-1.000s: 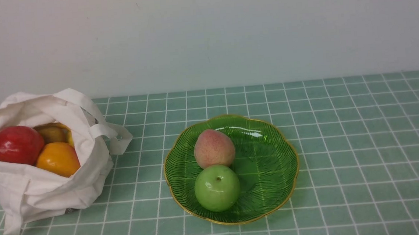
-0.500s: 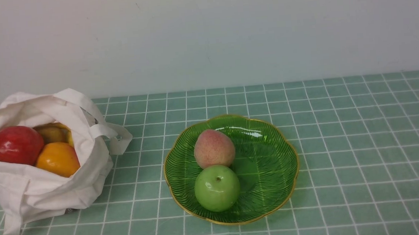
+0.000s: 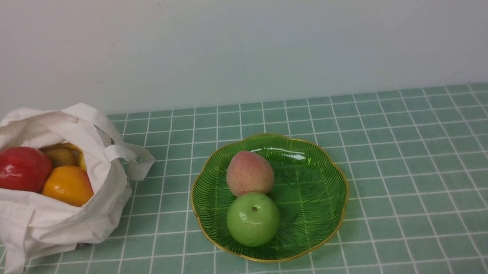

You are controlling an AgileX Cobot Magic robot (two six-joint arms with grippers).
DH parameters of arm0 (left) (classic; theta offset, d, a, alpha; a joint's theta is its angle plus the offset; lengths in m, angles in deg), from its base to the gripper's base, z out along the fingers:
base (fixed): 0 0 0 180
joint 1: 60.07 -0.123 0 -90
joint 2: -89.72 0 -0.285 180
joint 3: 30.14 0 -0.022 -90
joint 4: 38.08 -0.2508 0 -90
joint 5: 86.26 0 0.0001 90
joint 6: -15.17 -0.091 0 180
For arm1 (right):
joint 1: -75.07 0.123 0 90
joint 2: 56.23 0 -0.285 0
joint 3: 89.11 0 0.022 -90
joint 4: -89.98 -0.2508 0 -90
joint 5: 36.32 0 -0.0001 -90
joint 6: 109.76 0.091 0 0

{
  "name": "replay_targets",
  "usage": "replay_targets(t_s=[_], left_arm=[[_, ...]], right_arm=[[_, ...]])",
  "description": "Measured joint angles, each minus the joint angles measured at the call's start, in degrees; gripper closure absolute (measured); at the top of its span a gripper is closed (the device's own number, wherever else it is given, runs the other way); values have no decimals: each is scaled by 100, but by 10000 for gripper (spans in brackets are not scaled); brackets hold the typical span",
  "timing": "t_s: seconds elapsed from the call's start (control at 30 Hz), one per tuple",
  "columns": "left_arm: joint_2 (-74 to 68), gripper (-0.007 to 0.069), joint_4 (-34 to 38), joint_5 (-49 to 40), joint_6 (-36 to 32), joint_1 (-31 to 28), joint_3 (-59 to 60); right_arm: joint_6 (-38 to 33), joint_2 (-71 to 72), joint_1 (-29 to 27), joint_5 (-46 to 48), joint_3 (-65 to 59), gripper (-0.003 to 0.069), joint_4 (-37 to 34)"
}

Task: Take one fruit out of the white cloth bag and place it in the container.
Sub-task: 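Reach into the white bag and grasp the apple with the left gripper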

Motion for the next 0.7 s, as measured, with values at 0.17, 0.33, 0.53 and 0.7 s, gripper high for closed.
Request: replay_targets(t_s=[0.17, 0.33, 0.53, 0.7], left_arm=[[0, 632, 133, 1019, 70, 0, 0], [0, 632, 491, 2420, 184, 0, -526], [-788, 632, 490, 245, -106, 0, -2681], [-2380, 632, 287, -3164, -485, 0, -4527]], right_arm=[[0, 0, 0, 0, 0, 674, 0], [0, 0, 0, 0, 0, 674, 0], [0, 0, 0, 0, 0, 674, 0], [0, 0, 0, 0, 0, 674, 0]])
